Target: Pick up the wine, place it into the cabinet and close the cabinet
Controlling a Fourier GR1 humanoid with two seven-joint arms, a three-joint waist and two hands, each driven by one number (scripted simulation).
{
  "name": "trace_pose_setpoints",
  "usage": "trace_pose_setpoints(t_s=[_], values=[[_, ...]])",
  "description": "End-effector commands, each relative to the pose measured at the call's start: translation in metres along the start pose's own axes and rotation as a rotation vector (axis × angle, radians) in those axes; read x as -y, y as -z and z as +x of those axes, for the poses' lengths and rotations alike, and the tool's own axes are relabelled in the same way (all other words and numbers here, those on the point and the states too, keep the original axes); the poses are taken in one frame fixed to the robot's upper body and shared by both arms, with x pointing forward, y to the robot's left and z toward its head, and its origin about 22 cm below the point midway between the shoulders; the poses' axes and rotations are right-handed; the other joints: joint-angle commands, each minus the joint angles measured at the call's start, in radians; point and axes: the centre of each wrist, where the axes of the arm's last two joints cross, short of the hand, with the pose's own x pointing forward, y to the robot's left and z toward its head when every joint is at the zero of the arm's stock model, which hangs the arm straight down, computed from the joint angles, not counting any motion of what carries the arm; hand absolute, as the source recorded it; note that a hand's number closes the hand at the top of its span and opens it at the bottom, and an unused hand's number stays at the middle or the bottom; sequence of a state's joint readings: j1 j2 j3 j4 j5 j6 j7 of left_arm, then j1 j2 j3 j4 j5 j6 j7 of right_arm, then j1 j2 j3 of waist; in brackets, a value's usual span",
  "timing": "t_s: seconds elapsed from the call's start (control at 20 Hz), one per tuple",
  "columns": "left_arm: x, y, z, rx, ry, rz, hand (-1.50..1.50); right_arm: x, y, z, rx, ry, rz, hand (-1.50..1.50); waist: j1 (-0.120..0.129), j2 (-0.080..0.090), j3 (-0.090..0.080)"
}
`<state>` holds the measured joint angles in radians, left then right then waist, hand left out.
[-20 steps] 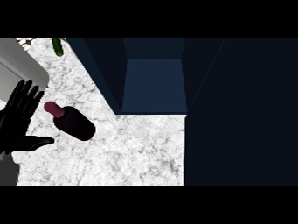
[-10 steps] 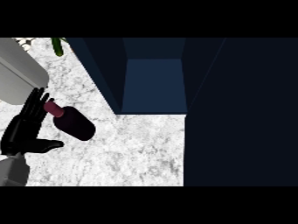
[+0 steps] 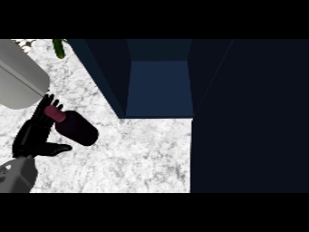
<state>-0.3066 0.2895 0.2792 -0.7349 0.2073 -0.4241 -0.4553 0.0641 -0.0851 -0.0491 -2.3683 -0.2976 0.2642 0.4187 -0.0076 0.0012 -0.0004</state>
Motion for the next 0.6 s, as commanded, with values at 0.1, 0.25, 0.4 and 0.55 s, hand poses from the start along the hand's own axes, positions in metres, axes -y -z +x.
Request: trace_pose_setpoints(t_s=[0.1,0.25,0.4,0.55], values=[[0.011,0.013,-0.023,-0.024,-0.011,-0.008,-1.50,-0.008,0.003,0.010,0.023,-0.003,0.014,-1.50,-0.004,0.002,-0.001],[0.003,-0.011,-0.036,-0.025,-0.004,-0.024,-1.50,-0.002,0.000,-0.004,0.007,-0.020,0.007,-1.50,0.001,0.000,0.000],[0.009,0.001,-0.041,-0.024,-0.010,-0.017,-1.50,-0.014,-0.016,0.008,-0.003,-0.016,0.001,-1.50,-0.009,0.002,-0.001],[0.002,0.001,-0.041,-0.057,-0.021,-0.005,-1.50,-0.001,0.006,0.003,0.000,-0.002,-0.002,-1.50,-0.009,0.004,-0.001]])
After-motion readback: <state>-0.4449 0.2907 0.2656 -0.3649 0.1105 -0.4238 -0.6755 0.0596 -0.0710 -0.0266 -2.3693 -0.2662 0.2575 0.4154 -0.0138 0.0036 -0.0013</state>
